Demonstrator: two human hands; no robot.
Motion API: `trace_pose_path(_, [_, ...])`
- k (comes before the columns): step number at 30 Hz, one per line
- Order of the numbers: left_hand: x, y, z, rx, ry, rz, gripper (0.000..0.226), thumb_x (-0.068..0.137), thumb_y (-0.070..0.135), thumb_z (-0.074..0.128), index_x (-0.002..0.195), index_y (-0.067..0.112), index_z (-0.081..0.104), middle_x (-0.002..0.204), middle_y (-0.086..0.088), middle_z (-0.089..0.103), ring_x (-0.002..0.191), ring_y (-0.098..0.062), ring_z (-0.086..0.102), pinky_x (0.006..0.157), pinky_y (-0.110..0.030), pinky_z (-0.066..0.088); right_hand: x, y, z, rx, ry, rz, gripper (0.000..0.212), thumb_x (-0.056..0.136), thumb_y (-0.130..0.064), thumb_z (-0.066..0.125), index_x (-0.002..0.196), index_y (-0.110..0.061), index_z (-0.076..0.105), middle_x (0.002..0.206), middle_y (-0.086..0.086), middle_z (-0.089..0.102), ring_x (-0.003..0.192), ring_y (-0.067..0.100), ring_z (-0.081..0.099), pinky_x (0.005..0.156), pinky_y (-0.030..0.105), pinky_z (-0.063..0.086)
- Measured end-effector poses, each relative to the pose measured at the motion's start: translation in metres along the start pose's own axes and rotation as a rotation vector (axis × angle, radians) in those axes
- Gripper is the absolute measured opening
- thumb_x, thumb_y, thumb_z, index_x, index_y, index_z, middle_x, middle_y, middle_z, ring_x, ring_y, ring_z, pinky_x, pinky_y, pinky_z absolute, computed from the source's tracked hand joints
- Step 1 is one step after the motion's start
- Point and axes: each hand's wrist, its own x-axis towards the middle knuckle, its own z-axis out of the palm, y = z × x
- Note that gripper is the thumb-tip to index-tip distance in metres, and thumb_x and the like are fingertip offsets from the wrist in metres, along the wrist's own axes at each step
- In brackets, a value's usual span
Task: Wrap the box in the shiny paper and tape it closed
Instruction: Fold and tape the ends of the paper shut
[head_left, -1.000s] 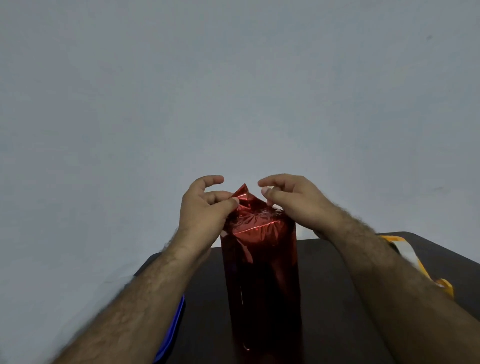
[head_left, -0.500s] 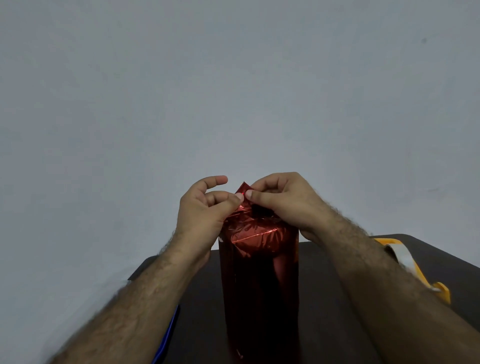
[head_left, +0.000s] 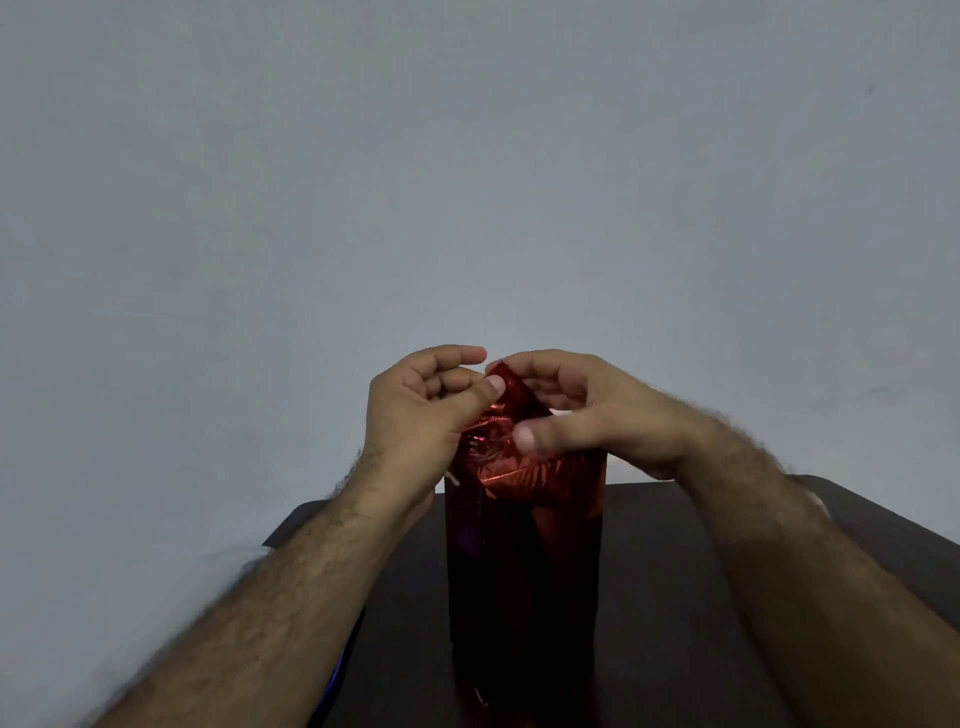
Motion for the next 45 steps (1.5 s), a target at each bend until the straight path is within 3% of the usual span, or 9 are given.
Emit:
trace_pose_path(3, [-0.001, 0.004, 0.000, 0.029, -0.002, 0.012, 0.030, 0.085, 0.002, 0.087, 0.111, 0.011, 0.076, 0.087, -0.014, 0.080, 0.084, -0.026, 0.080, 0.075, -0.033, 0.064, -0.003, 0.004, -0.008, -0.301, 0.002, -0.007, 0.089, 0.054, -0.029, 0.104, 0.134, -0.037, 0.065, 0.133, -0.013, 0.070, 0.134, 0.005, 0.058, 0.121, 0.040, 0.035])
trace_pose_path(8, [-0.005, 0.004, 0.001, 0.154, -0.095, 0.031, 0.032, 0.082, -0.001, 0.089, 0.109, 0.012, 0.076, 0.084, -0.009, 0.081, 0.082, -0.023, 0.080, 0.072, -0.030, 0.063, -0.004, 0.007, -0.008, -0.407, 0.131, -0.022, 0.068, 0.050, -0.034, 0.106, 0.112, -0.038, 0.078, 0.117, -0.021, 0.075, 0.125, -0.001, 0.061, 0.118, 0.039, 0.039])
trace_pose_path(11, [-0.004, 0.003, -0.005, 0.239, -0.202, 0.024, 0.031, 0.082, 0.001, 0.089, 0.108, 0.014, 0.078, 0.083, -0.010, 0.081, 0.081, -0.030, 0.079, 0.077, -0.044, 0.066, -0.004, 0.009, -0.008, -0.438, 0.209, -0.003, 0.055, 0.049, -0.032, 0.106, 0.099, -0.040, 0.083, 0.106, -0.024, 0.077, 0.114, -0.007, 0.064, 0.105, 0.027, 0.043])
trace_pose_path(14, [0.000, 0.002, -0.016, 0.323, -0.329, 0.040, 0.024, 0.088, 0.009, 0.087, 0.108, 0.020, 0.080, 0.083, -0.011, 0.080, 0.085, -0.050, 0.071, 0.078, -0.058, 0.061, -0.004, 0.011, -0.005, -0.455, 0.199, 0.017, 0.051, 0.050, -0.042, 0.105, 0.097, -0.042, 0.085, 0.104, -0.022, 0.078, 0.112, -0.002, 0.068, 0.106, 0.037, 0.052])
trace_pose_path(22, [0.017, -0.018, -0.034, 0.124, -0.335, 0.051, 0.027, 0.099, 0.009, 0.057, 0.110, 0.015, 0.081, 0.107, -0.009, 0.082, 0.110, -0.019, 0.074, 0.099, -0.038, 0.051, -0.013, 0.003, 0.004, -0.561, 0.164, -0.038, 0.053, 0.063, -0.042, 0.100, 0.113, -0.038, 0.083, 0.103, -0.024, 0.079, 0.106, -0.005, 0.071, 0.101, 0.032, 0.057])
trace_pose_path(27, [0.015, -0.024, -0.028, 0.249, -0.556, -0.067, 0.035, 0.108, 0.006, 0.050, 0.122, 0.019, 0.081, 0.124, 0.007, 0.079, 0.123, -0.009, 0.070, 0.109, -0.034, 0.052, -0.023, 0.008, 0.007, -0.606, 0.274, -0.088, 0.043, 0.066, -0.039, 0.099, 0.107, -0.037, 0.085, 0.098, -0.017, 0.080, 0.098, 0.002, 0.074, 0.086, 0.028, 0.059])
trace_pose_path(31, [0.018, -0.024, -0.037, 0.377, -0.658, 0.081, 0.042, 0.098, 0.018, 0.052, 0.133, 0.022, 0.076, 0.140, 0.015, 0.070, 0.147, 0.003, 0.045, 0.123, -0.026, 0.033, -0.029, 0.011, 0.009, -0.745, 0.319, -0.167, 0.037, 0.072, -0.049, 0.091, 0.106, -0.035, 0.084, 0.099, -0.016, 0.080, 0.100, 0.007, 0.073, 0.094, 0.041, 0.057])
trace_pose_path(39, [0.006, -0.022, -0.025, 0.130, -0.657, 0.092, 0.037, 0.111, 0.006, 0.043, 0.116, 0.002, 0.080, 0.125, -0.002, 0.079, 0.130, -0.014, 0.068, 0.109, -0.019, 0.047, -0.046, 0.001, -0.007, -0.812, 0.261, -0.071, 0.040, 0.074, -0.051, 0.091, 0.110, -0.038, 0.081, 0.105, -0.018, 0.078, 0.111, 0.008, 0.070, 0.107, 0.047, 0.052])
trace_pose_path(45, [0.001, -0.027, -0.008, 0.156, -0.588, 0.077, 0.032, 0.110, 0.008, 0.050, 0.108, 0.007, 0.082, 0.121, 0.007, 0.080, 0.132, -0.001, 0.062, 0.108, -0.013, 0.045, -0.048, -0.012, -0.008, -0.727, 0.247, 0.053, 0.035, 0.072, -0.032, 0.097, 0.105, -0.033, 0.084, 0.104, -0.022, 0.078, 0.111, 0.001, 0.068, 0.101, 0.031, 0.053])
